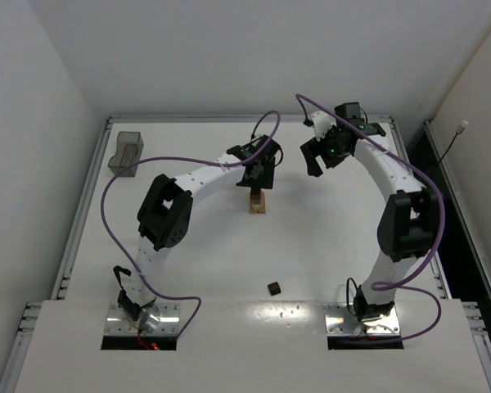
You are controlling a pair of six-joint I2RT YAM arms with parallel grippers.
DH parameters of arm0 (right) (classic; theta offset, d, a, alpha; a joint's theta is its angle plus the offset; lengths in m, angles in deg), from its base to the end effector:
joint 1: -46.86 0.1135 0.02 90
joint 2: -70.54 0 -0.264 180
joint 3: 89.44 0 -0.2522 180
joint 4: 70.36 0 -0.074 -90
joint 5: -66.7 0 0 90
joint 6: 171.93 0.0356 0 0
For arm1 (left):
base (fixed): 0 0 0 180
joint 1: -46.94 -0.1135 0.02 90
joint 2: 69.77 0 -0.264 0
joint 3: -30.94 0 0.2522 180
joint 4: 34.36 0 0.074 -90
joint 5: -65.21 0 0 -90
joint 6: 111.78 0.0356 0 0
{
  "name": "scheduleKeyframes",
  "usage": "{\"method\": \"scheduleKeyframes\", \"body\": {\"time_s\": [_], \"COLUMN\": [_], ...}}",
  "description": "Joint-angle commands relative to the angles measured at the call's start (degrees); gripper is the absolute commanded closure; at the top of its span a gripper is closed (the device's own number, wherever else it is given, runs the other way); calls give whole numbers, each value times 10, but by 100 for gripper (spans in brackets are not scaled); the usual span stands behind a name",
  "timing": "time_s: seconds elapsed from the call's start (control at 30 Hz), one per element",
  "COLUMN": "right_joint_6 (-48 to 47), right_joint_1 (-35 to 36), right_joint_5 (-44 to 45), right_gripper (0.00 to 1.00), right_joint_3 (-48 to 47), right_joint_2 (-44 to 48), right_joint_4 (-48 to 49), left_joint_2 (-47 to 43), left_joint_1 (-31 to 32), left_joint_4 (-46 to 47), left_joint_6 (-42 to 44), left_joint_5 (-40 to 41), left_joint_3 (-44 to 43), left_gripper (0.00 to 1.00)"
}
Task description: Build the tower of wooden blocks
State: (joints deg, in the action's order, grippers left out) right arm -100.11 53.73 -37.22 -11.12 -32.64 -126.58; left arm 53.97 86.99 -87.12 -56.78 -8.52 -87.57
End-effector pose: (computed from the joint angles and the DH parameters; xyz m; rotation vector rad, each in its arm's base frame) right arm 0.3865 0.0552 0.2722 -0.6406 2.4686 0.2369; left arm 0.3701 -0.2981 0.2183 0.0078 2.5289 -0.1550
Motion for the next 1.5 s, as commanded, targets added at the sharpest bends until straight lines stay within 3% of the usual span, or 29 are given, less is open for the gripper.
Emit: {"method": "scheduleKeyframes", "body": {"time_s": [0.0,0.37,0.6,0.73,0.8,0.87,1.0,1.07,1.2,1.3,1.47], "right_joint_6": [6,6,6,-13,-40,-94,-214,-271,-308,-322,-367], "right_joint_1": [-2,-2,-2,-2,4,18,107,209,359,415,428], "right_joint_5": [-11,-11,-11,-60,-135,-217,-266,-211,-113,-84,-72], "right_gripper": [20,20,20,23,27,27,34,37,42,43,46], "right_joint_3": [-4,-4,-4,13,32,68,136,179,277,302,313], "right_joint_2": [-4,-4,1,17,43,67,124,154,179,172,144], "right_joint_4": [15,15,15,9,-7,-39,-113,-134,-105,-78,-84], "left_joint_2": [-3,-40,-121,-181,-232,-264,-306,-306,-306,-321,-332], "left_joint_1": [-5,5,23,23,9,-34,-154,-230,-309,-348,-380], "left_joint_4": [2,9,20,15,15,20,15,2,19,31,37], "left_joint_6": [-3,21,41,41,35,35,47,47,41,35,35], "left_joint_5": [-2,-8,-1,48,81,86,47,18,-46,-66,-83], "left_joint_3": [-15,-35,-41,-24,-6,27,79,102,169,210,223], "left_gripper": [39,33,31,31,29,26,19,18,17,17,17]}}
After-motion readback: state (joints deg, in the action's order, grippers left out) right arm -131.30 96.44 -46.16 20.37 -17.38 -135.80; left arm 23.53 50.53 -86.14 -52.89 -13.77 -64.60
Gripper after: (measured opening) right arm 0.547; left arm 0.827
